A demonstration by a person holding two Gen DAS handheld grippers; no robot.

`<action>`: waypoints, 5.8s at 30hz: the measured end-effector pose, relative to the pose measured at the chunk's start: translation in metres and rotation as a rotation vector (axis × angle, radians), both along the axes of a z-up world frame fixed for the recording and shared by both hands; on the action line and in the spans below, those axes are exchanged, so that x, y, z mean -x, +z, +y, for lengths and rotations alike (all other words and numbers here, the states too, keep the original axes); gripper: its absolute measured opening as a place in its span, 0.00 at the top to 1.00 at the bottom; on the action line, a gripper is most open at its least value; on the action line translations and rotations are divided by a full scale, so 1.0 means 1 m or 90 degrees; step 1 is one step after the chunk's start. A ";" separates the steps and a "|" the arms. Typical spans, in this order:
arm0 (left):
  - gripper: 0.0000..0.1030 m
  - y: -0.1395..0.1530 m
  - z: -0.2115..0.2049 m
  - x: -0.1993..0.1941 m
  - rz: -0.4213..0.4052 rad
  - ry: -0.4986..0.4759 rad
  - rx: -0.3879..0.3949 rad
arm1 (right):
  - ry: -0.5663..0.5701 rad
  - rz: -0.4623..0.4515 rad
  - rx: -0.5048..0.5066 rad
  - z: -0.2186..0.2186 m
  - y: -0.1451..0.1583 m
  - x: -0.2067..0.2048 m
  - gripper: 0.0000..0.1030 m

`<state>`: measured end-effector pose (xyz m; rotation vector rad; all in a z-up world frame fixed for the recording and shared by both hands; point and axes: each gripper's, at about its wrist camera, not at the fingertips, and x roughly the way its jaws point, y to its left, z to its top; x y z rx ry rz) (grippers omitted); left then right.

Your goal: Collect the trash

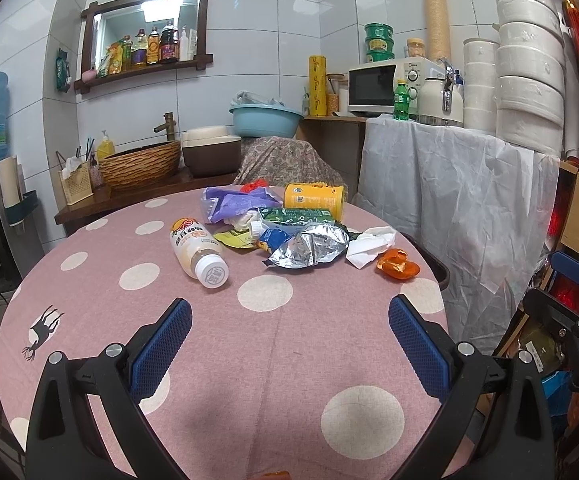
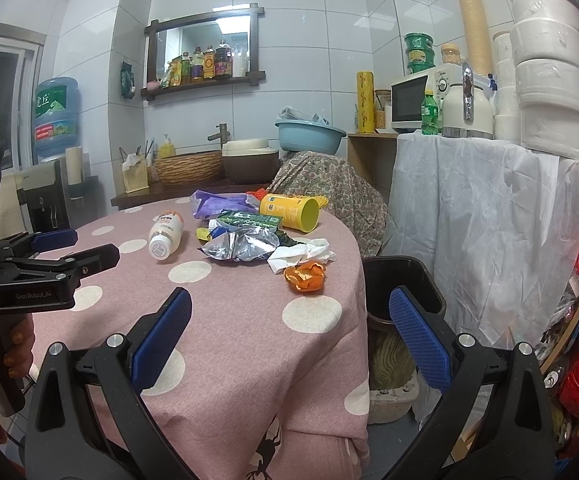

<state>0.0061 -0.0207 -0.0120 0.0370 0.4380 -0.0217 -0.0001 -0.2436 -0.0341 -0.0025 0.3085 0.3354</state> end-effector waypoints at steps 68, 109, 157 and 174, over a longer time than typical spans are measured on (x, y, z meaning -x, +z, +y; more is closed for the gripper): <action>0.23 -0.006 0.126 -0.183 0.240 0.096 0.146 | 0.098 0.195 0.085 0.052 -0.057 -0.209 0.77; 0.40 -0.002 0.150 -0.179 0.231 0.099 0.183 | 0.134 0.168 0.058 0.048 -0.048 -0.188 0.77; 0.41 0.021 -0.187 -0.337 0.240 -0.248 0.117 | -0.111 0.385 -0.039 -0.118 -0.173 -0.413 0.77; 0.41 -0.046 -0.238 -0.413 0.317 -0.184 0.051 | -0.114 0.350 -0.091 -0.141 -0.189 -0.412 0.31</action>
